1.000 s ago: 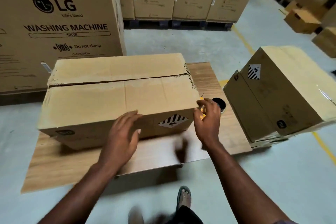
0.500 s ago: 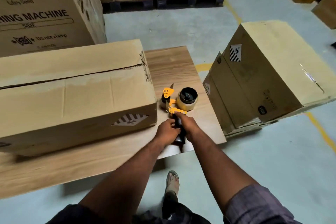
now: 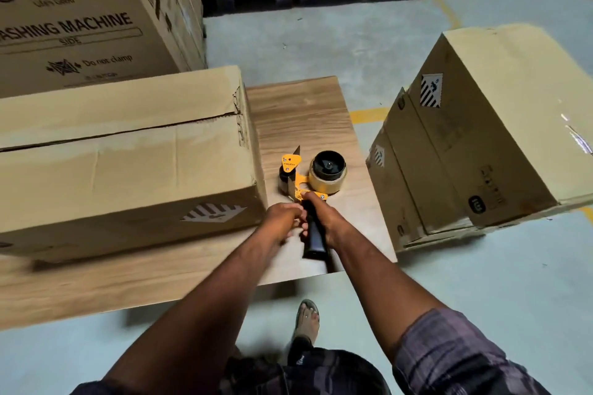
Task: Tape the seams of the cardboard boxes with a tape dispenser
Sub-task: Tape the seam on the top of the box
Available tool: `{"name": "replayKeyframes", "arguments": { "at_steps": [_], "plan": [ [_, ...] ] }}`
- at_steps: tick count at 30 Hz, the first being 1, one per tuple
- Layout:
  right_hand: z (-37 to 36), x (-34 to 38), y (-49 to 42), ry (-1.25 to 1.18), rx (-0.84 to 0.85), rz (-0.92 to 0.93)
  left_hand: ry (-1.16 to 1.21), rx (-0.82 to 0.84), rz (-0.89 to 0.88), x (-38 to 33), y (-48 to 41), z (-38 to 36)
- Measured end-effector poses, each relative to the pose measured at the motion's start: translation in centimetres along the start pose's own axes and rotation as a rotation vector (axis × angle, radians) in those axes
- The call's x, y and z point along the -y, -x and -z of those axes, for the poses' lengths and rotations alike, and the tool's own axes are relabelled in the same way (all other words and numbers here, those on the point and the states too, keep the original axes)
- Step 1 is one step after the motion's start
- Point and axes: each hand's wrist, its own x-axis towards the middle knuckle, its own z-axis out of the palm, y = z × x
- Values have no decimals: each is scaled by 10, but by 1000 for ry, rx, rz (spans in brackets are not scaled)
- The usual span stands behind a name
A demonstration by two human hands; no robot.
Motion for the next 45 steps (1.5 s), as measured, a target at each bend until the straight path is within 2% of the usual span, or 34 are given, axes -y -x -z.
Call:
{"name": "replayKeyframes", "arguments": {
  "at_steps": [3, 8, 14, 18, 23, 31, 36, 41, 45],
  "plan": [
    [0, 7, 4, 16, -19, 89, 302, -19, 84, -17, 5, -10],
    [-3, 38, 29, 53, -25, 269, 678, 39, 80, -47, 28, -9],
    [-20, 88, 80, 139, -25, 525, 877, 127, 66, -95, 55, 11],
    [-37, 111, 112, 256, -51, 723, 983, 229, -40, -132, 76, 39],
    [-70, 121, 127, 344, -46, 934, 1015, 310, -172, -152, 97, 92],
    [-148, 125, 127, 547, 2, 1097, 1037, 324, -264, -126, 98, 208],
    [-201, 122, 127, 695, 56, 1126, 821, 133, -249, -119, 102, 265],
    [-260, 119, 127, 858, 76, 1164, 815, -22, -315, -107, 96, 324],
    [-309, 112, 116, 976, 67, 1179, 577, -246, -395, -91, 89, 376]
  ]
}}
